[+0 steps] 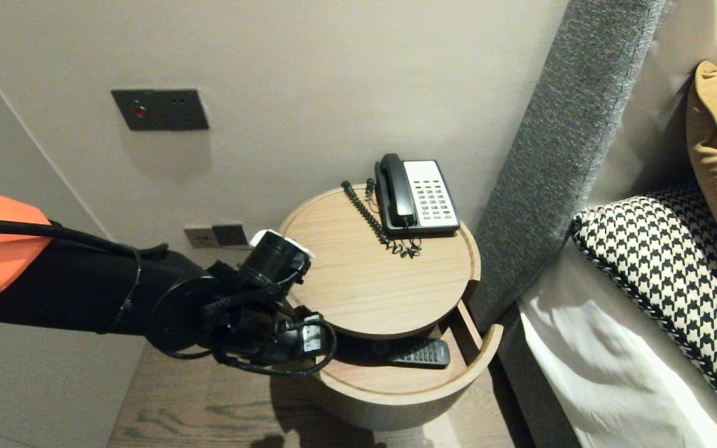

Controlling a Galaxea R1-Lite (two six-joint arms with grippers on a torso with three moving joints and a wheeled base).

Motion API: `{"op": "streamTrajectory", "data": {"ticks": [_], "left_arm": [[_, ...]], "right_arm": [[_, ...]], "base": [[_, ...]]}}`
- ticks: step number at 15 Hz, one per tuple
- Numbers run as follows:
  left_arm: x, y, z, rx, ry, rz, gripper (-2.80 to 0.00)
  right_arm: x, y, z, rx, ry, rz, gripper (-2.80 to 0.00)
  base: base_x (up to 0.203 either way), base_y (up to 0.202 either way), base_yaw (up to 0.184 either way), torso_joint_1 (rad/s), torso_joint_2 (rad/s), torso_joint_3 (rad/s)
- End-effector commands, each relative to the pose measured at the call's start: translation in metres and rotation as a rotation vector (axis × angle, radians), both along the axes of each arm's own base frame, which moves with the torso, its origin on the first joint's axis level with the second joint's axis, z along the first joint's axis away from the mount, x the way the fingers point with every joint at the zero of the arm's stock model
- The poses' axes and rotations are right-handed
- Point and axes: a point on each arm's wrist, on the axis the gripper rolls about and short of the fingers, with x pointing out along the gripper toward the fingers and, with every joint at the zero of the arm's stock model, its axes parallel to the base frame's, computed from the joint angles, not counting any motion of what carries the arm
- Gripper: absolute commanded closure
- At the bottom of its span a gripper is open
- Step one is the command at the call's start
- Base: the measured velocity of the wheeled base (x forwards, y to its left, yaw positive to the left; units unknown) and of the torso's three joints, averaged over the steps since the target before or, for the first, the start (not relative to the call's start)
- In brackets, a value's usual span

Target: Open the nightstand drawer

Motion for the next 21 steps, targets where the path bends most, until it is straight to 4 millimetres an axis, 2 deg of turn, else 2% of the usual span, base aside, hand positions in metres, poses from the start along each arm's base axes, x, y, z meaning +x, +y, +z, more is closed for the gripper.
{"op": "streamTrajectory", "data": {"ticks": [1,9,13,18,21], "left_arm": [[-0.014,0.000,-0.001,0.001,0.006,-0.021,0.00],[-0.055,-0.006,0.003,0.004,0.008,-0.131,0.00],[-0.069,-0.008,0.000,0.025,0.014,-0.176,0.00],[-0.054,-0.015,0.016,0.002,-0.055,-0.171,0.00],[-0.045,-0.023,-0.005,0.056,-0.024,-0.180,0.00]], "right_arm": [[0.003,0.000,-0.011,-0.001,0.040,0.001,0.00],[0.003,0.000,-0.011,-0.001,0.040,-0.001,0.00],[0.003,0.000,-0.011,0.000,0.040,-0.001,0.00],[0.003,0.000,-0.011,-0.001,0.040,-0.001,0.00],[0.003,0.000,-0.011,0.001,0.040,-0.002,0.00]], "base": [[0.000,0.000,0.000,0.000,0.00,0.000],[0.000,0.000,0.000,0.000,0.00,0.000],[0.000,0.000,0.000,0.000,0.00,0.000],[0.000,0.000,0.000,0.000,0.00,0.000],[0.000,0.000,0.000,0.000,0.00,0.000]]}}
